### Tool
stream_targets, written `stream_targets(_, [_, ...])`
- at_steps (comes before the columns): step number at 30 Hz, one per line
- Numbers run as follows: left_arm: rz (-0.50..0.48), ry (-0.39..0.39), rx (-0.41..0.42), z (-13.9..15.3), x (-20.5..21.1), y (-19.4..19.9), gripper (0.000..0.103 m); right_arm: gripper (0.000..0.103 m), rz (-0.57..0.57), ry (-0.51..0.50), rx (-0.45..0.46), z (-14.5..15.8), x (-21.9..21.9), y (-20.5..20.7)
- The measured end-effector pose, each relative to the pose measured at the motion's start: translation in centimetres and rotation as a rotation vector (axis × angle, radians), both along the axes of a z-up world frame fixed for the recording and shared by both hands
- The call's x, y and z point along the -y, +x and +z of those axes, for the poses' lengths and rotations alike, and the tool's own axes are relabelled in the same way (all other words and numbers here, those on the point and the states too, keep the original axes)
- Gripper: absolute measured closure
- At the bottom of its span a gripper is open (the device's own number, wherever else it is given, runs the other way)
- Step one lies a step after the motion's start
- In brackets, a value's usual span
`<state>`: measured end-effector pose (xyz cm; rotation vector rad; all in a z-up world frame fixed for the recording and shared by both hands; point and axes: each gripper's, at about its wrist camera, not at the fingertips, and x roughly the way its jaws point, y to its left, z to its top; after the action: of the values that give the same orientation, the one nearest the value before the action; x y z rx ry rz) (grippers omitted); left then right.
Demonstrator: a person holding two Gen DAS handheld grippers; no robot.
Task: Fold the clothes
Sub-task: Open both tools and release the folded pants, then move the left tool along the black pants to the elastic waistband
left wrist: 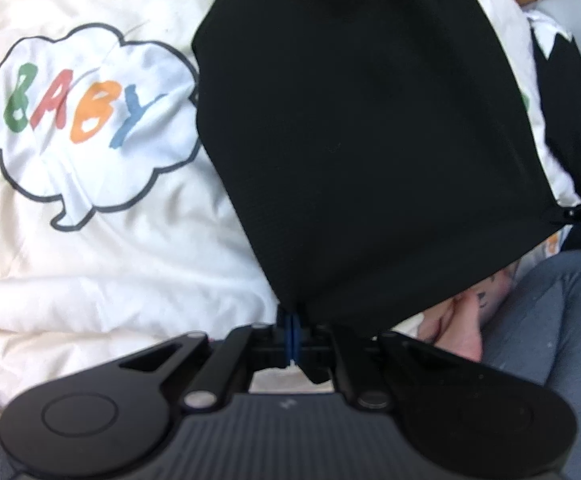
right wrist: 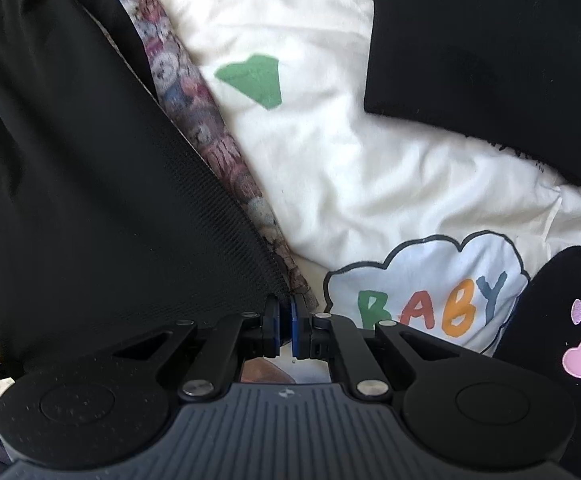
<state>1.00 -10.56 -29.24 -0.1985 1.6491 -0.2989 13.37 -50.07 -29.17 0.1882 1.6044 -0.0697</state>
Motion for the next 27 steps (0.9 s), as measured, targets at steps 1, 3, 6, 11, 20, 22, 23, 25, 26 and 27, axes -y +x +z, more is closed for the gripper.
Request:
stream_targets(1, [0.004,0.002,0.001,-0.1,0.0,0.0,0.102,0.098,-0.004,0.0,-0.001,-0.3,0.0,0.0])
stream_targets(3, [0.012,0.006,0.0,-0.3,-0.1,0.2,0.098,0.097,-0.014,0.001,-0.012,-0.8,0.1,0.1])
stream_targets(6, [0.053,-0.02,-0.053,-0.5,-1.0,0.9,0.084,0.083,-0.021,0.005,-0.028,-0.9,0.2,0.4])
stream_targets(11, [0.038,0.011,-0.04,2.0,-2.2,2.2,0.055,0.061,0.0,-0.012,-0.025,0.3,-0.1,1.0])
stream_targets(20, [0.082,0.039,0.054,6.7,-5.8,4.5,0.054,0.06,-0.024,-0.038,0.087,4.8,-1.1,1.7])
stream_targets(22, [0.094,0.045,0.09,7.7,-6.5,5.2,0.055,0.06,-0.023,-0.031,0.123,5.3,-1.3,1.9])
stream_targets(23, [0.105,0.044,0.109,8.3,-6.9,5.6,0.055,0.06,-0.022,-0.028,0.141,5.6,-1.4,2.0])
stream_targets(25, [0.128,0.036,0.147,9.5,-7.8,6.6,0.056,0.06,-0.008,-0.022,0.192,6.3,-2.3,2.4])
stream_targets(26, [0.126,0.031,0.162,10.4,-7.7,7.5,0.056,0.06,-0.005,-0.019,0.203,6.3,-2.5,2.8])
stream_targets(27, [0.122,0.025,0.176,11.4,-7.4,8.4,0.055,0.06,0.007,-0.008,0.23,6.7,-3.2,3.4])
